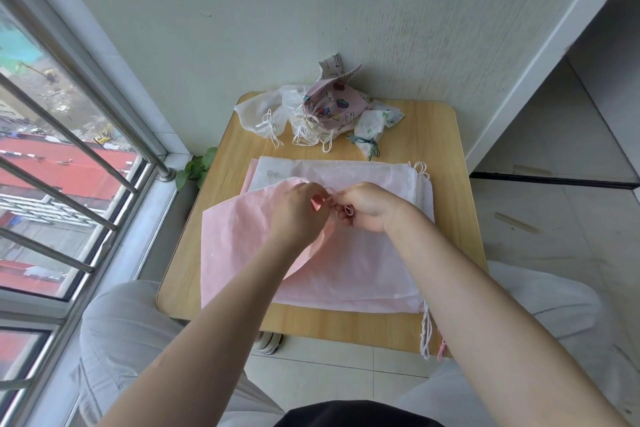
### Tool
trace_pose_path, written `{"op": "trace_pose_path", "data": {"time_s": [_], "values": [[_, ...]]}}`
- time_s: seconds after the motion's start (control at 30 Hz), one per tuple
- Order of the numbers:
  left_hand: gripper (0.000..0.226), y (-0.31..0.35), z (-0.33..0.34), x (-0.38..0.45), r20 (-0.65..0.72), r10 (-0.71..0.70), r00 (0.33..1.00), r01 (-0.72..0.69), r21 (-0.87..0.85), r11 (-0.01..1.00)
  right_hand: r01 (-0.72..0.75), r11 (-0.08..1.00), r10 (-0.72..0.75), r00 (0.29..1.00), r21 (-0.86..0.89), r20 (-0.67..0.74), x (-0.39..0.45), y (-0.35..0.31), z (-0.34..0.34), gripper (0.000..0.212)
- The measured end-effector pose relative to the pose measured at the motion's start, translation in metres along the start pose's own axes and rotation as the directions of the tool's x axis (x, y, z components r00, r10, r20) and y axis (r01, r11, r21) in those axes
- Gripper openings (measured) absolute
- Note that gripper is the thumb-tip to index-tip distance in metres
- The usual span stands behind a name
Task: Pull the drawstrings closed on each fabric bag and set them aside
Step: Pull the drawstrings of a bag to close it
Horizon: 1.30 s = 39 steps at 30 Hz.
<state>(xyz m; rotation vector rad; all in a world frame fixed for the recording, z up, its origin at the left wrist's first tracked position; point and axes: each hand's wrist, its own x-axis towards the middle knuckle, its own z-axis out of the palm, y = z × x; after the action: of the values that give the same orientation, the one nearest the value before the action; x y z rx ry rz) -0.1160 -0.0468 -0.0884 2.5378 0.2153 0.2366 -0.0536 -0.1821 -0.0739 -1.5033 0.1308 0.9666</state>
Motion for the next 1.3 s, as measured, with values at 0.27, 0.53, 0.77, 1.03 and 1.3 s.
{"op": "trace_pose_path", "data": {"time_s": [0.27, 0.53, 0.77, 1.03, 1.3], "values": [[0.013, 0.003, -0.003, 0.011, 0.149, -0.129, 0.98, 0.139, -0.058, 0.989, 0.099, 0.995, -0.099, 0.994, -0.011, -0.04, 0.002, 0.011, -0.008, 0.011], [0.026, 0.005, -0.011, 0.024, 0.586, -0.229, 0.777, 0.58, -0.525, 0.623, 0.241, 0.969, -0.247, 0.957, -0.054, -0.15, 0.001, 0.018, -0.016, 0.004], [0.03, -0.009, -0.017, 0.022, 0.506, -0.303, 0.808, 0.493, -0.299, 0.817, 0.241, 0.948, -0.304, 0.883, -0.209, -0.357, 0.01, 0.026, -0.023, 0.014], [0.03, -0.018, -0.023, 0.02, 0.455, -0.305, 0.836, 0.454, -0.264, 0.851, 0.269, 0.949, -0.315, 0.844, -0.165, -0.434, 0.015, 0.029, -0.018, 0.015], [0.016, -0.013, -0.026, 0.018, 0.486, -0.308, 0.818, 0.557, -0.534, 0.636, 0.105, 0.939, -0.151, 0.981, -0.329, -0.118, 0.016, 0.013, 0.012, 0.026]]}}
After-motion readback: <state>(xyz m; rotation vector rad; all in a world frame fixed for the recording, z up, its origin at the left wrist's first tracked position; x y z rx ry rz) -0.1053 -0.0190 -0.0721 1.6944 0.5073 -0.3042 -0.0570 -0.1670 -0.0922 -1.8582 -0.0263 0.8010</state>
